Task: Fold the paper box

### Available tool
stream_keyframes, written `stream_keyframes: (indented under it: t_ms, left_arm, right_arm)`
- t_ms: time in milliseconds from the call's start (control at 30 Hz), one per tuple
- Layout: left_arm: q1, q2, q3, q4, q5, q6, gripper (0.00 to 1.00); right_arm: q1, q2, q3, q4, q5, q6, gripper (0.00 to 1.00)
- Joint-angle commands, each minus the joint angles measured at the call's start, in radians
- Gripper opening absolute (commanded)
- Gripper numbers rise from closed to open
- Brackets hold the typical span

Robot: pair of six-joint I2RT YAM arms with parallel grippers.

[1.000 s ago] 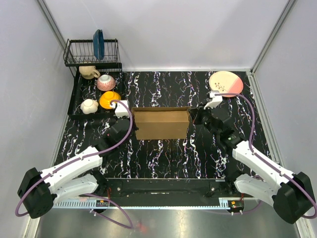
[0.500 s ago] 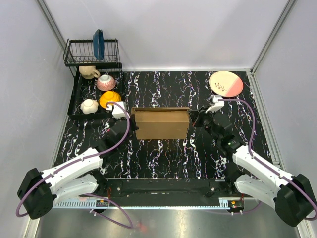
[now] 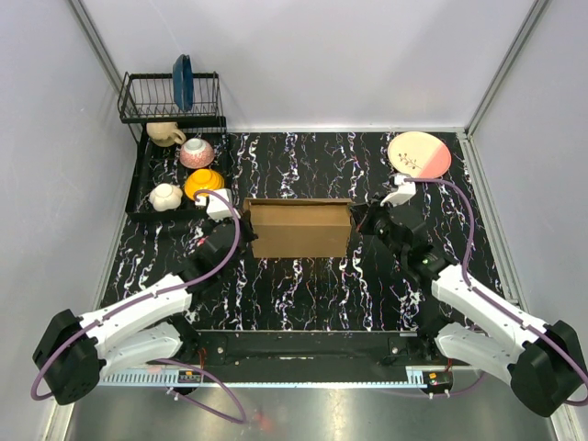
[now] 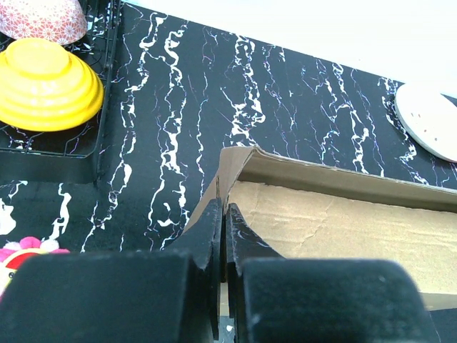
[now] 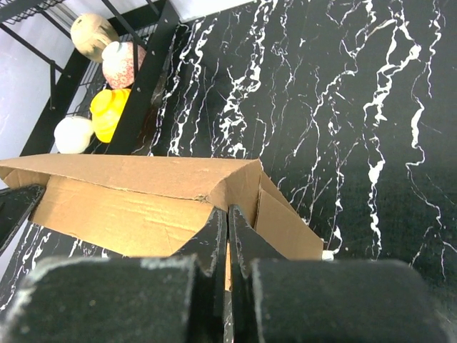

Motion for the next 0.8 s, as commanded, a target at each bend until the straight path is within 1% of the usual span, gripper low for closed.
stream_keyframes:
  t_ms: [0,67,233,367,467,600,767]
  left_arm:
    - [-0.013,0.065,-0.058,-0.185,0.092,-0.041,0.00]
    - [-0.013,0.065,-0.058,-0.178,0.087,-0.043,0.00]
    - [-0.013,0.074,-0.059,-0.158,0.087,-0.041,0.00]
    - [-0.013,0.091,-0.099,-0.100,0.090,-0.061,0.00]
    - [-0.013,0.109,-0.127,-0.067,0.094,-0.083,0.00]
    - [-0.013,0.118,-0.150,-0.041,0.084,-0.089,0.00]
    - [-0.013,0.091,-0.165,-0.041,0.069,-0.089,0.00]
  right_arm:
    - [0.021,0.051,-0.016,-0.460,0.053,0.033,0.00]
    - [0.021,0.048,-0.006,-0.496,0.092,0.033,0.00]
    - [0.026,0.079,-0.012,-0.496,0.095,0.047,0.00]
    - [0.040,0.119,-0.009,-0.496,0.107,0.058,0.00]
    - [0.040,0.135,-0.002,-0.505,0.096,0.064,0.00]
    - [0.040,0.146,-0.012,-0.516,0.044,0.105,0.00]
    - [0.038,0.106,-0.028,-0.533,0.018,0.148,0.00]
